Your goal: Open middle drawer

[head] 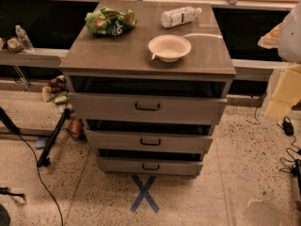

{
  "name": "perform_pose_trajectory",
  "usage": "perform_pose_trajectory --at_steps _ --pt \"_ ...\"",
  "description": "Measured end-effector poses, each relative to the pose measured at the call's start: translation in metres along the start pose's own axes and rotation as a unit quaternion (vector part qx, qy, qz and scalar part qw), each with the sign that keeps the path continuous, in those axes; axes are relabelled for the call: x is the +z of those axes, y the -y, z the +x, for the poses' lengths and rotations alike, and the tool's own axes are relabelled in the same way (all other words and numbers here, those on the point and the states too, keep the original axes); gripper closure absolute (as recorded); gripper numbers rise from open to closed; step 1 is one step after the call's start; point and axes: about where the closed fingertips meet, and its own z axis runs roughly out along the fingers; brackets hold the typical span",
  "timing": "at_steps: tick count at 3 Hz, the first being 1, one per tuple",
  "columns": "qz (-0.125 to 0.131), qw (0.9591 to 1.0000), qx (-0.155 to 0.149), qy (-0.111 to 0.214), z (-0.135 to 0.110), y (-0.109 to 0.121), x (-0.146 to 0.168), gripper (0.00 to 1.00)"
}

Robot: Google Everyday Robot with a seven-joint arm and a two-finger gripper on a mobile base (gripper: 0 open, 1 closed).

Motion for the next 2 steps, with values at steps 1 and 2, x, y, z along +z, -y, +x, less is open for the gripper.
perform_pose_trajectory --at_steps 1,2 --pt "0.000 1.0000 0.000 0.000 0.0000 0.0000 0.0000 0.00" --pt "0.006 0.9997 0.000 0.022 -0.0033 -0.0007 -0.0005 0.00"
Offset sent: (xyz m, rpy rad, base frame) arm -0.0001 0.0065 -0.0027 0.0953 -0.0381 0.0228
